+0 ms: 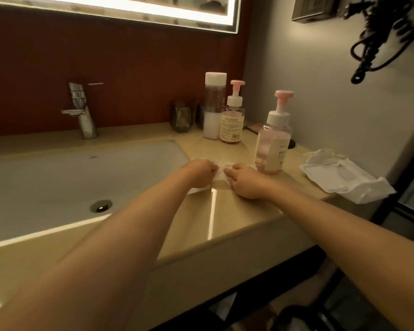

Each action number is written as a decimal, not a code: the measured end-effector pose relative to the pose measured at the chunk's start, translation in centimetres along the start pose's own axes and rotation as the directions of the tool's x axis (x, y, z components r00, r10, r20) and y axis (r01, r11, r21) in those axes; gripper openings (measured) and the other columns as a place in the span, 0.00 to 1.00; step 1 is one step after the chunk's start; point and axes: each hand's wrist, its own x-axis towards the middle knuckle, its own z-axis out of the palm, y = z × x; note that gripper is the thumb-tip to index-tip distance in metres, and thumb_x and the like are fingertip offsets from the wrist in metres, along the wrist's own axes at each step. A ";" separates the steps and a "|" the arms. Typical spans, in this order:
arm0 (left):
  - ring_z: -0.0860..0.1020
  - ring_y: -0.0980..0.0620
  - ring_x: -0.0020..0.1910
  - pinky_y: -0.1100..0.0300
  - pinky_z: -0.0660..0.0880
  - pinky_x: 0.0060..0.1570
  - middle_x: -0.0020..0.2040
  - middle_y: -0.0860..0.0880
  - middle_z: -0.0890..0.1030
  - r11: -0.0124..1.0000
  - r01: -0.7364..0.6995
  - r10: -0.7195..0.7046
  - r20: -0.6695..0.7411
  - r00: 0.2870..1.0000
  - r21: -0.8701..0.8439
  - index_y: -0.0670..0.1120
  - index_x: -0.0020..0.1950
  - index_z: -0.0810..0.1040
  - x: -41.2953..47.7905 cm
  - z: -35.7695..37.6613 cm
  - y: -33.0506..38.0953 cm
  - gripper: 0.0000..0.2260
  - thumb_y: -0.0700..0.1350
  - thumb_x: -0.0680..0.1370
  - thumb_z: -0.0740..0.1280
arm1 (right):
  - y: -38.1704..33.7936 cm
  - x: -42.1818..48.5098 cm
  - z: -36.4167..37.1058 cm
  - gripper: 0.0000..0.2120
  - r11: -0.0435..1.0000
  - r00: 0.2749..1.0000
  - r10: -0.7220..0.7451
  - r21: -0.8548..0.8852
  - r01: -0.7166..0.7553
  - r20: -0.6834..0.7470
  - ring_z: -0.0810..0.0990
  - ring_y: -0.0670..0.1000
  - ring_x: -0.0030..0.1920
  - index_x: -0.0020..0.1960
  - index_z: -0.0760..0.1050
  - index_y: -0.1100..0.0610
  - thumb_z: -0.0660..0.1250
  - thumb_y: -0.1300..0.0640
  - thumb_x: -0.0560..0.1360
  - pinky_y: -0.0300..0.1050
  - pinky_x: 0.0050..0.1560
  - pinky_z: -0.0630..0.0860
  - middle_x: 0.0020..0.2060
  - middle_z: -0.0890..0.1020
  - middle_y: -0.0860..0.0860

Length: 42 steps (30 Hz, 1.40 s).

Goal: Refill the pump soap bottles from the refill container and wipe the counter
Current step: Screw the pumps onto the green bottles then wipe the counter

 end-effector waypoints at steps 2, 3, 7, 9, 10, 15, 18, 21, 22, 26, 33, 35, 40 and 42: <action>0.71 0.45 0.63 0.54 0.68 0.62 0.67 0.46 0.72 0.998 -0.001 0.000 0.011 1.000 0.063 0.47 0.69 0.70 -2.1 0.0 1.3 0.17 0.45 0.81 0.54 | -0.3 -2.4 0.4 0.20 1.000 1.000 -0.018 0.020 0.018 0.001 0.63 0.58 0.69 0.72 0.62 0.54 0.49 0.51 0.81 0.51 0.69 0.62 0.71 0.61 0.55; 0.72 0.45 0.62 0.55 0.69 0.59 0.66 0.46 0.73 0.997 0.006 -0.007 0.014 1.000 0.082 0.46 0.68 0.70 -2.9 -0.1 2.0 0.17 0.44 0.81 0.54 | -0.4 -3.4 0.5 0.20 0.999 1.000 -0.027 0.022 0.027 -0.001 0.64 0.58 0.69 0.72 0.62 0.54 0.50 0.52 0.81 0.51 0.69 0.62 0.71 0.62 0.56; 0.71 0.44 0.64 0.54 0.68 0.61 0.68 0.44 0.71 0.999 0.046 -0.046 -0.007 0.999 0.021 0.45 0.70 0.68 -6.3 0.4 3.5 0.17 0.43 0.81 0.53 | -0.9 -6.9 0.9 0.20 0.998 0.999 -0.049 0.028 0.050 -0.004 0.63 0.58 0.70 0.72 0.61 0.54 0.51 0.52 0.81 0.49 0.69 0.60 0.71 0.62 0.56; 0.71 0.44 0.64 0.54 0.67 0.62 0.68 0.44 0.71 0.999 0.038 -0.037 -0.032 0.999 0.018 0.45 0.69 0.68 -8.1 0.7 3.9 0.17 0.43 0.81 0.53 | -1.4 -8.0 1.0 0.20 0.997 0.998 -0.063 0.039 0.063 -0.005 0.62 0.57 0.70 0.72 0.61 0.53 0.51 0.52 0.81 0.48 0.69 0.59 0.72 0.61 0.55; 0.72 0.44 0.63 0.55 0.68 0.60 0.67 0.44 0.72 0.999 0.038 -0.037 -0.045 0.998 0.029 0.45 0.69 0.69 -9.1 0.9 3.9 0.16 0.43 0.81 0.54 | -1.8 -8.6 1.1 0.20 0.996 0.997 -0.072 0.043 0.072 -0.003 0.62 0.57 0.70 0.72 0.61 0.53 0.52 0.53 0.81 0.47 0.69 0.59 0.72 0.60 0.54; 0.76 0.44 0.56 0.56 0.70 0.49 0.58 0.45 0.77 0.991 0.106 -0.096 -0.120 0.988 0.077 0.45 0.60 0.76 -12.7 1.5 3.4 0.12 0.42 0.79 0.58 | -4.0 -10.5 1.4 0.20 0.989 0.991 -0.133 0.071 0.132 0.012 0.61 0.55 0.71 0.73 0.61 0.54 0.52 0.54 0.81 0.44 0.69 0.57 0.73 0.60 0.54; 0.75 0.43 0.58 0.55 0.71 0.52 0.60 0.43 0.77 0.982 0.178 -0.168 -0.140 0.976 0.061 0.43 0.61 0.75 -15.1 1.2 2.4 0.13 0.42 0.80 0.57 | -6.2 -11.4 1.5 0.20 0.980 0.981 -0.191 0.062 0.189 0.028 0.61 0.55 0.71 0.73 0.60 0.56 0.52 0.55 0.81 0.43 0.68 0.57 0.73 0.60 0.54; 0.73 0.42 0.61 0.52 0.71 0.55 0.63 0.42 0.75 0.957 0.290 -0.286 -0.112 0.952 0.024 0.43 0.63 0.74 -17.7 0.9 0.1 0.15 0.46 0.81 0.56 | -9.3 -11.9 1.8 0.20 0.967 0.967 -0.251 0.059 0.248 0.042 0.63 0.56 0.70 0.72 0.62 0.59 0.52 0.56 0.81 0.43 0.67 0.58 0.72 0.63 0.56; 0.73 0.42 0.61 0.52 0.71 0.56 0.63 0.42 0.75 0.945 0.327 -0.323 -0.113 0.940 0.017 0.44 0.63 0.74 -18.7 0.8 -0.9 0.15 0.47 0.81 0.56 | -10.6 -12.0 2.0 0.19 0.960 0.960 -0.275 0.064 0.272 0.044 0.63 0.56 0.70 0.71 0.63 0.60 0.52 0.57 0.81 0.43 0.67 0.58 0.71 0.63 0.57; 0.73 0.42 0.61 0.52 0.71 0.56 0.63 0.43 0.75 0.886 0.463 -0.458 -0.138 0.878 0.005 0.45 0.62 0.75 -24.0 0.6 -5.3 0.15 0.47 0.80 0.56 | -16.5 -12.3 2.8 0.19 0.920 0.919 -0.390 0.060 0.387 0.049 0.62 0.56 0.70 0.70 0.63 0.61 0.52 0.57 0.81 0.41 0.65 0.55 0.71 0.64 0.58; 0.72 0.44 0.62 0.54 0.70 0.57 0.64 0.45 0.73 0.741 0.672 -0.666 -0.124 0.736 0.008 0.48 0.63 0.75 -34.9 -0.7 -12.9 0.15 0.50 0.81 0.55 | -28.7 -12.5 4.6 0.20 0.807 0.803 -0.589 0.013 0.590 0.092 0.64 0.59 0.69 0.70 0.63 0.61 0.51 0.55 0.81 0.49 0.69 0.59 0.69 0.65 0.60; 0.74 0.45 0.59 0.55 0.70 0.53 0.62 0.46 0.75 0.696 0.717 -0.713 -0.130 0.689 -0.023 0.49 0.58 0.76 -37.6 -0.7 -14.8 0.14 0.51 0.80 0.56 | -31.8 -12.5 5.0 0.20 0.770 0.765 -0.634 -0.002 0.638 0.114 0.64 0.59 0.69 0.71 0.63 0.60 0.50 0.55 0.81 0.50 0.68 0.60 0.69 0.65 0.59; 0.73 0.46 0.62 0.55 0.70 0.56 0.65 0.47 0.74 0.590 0.807 -0.806 -0.077 0.587 -0.021 0.51 0.63 0.74 -42.9 -1.7 -18.2 0.16 0.53 0.80 0.55 | -37.8 -12.7 5.6 0.20 0.696 0.691 -0.710 -0.009 0.718 0.134 0.63 0.58 0.70 0.71 0.63 0.59 0.50 0.55 0.81 0.49 0.70 0.59 0.70 0.64 0.59; 0.73 0.46 0.62 0.55 0.70 0.56 0.65 0.47 0.74 0.560 0.829 -0.826 -0.093 0.556 -0.014 0.50 0.64 0.74 -44.4 -1.9 -19.3 0.16 0.53 0.81 0.55 | -39.8 -12.6 5.8 0.20 0.673 0.667 -0.732 -0.004 0.740 0.142 0.62 0.58 0.70 0.71 0.62 0.59 0.51 0.56 0.81 0.49 0.70 0.58 0.71 0.64 0.58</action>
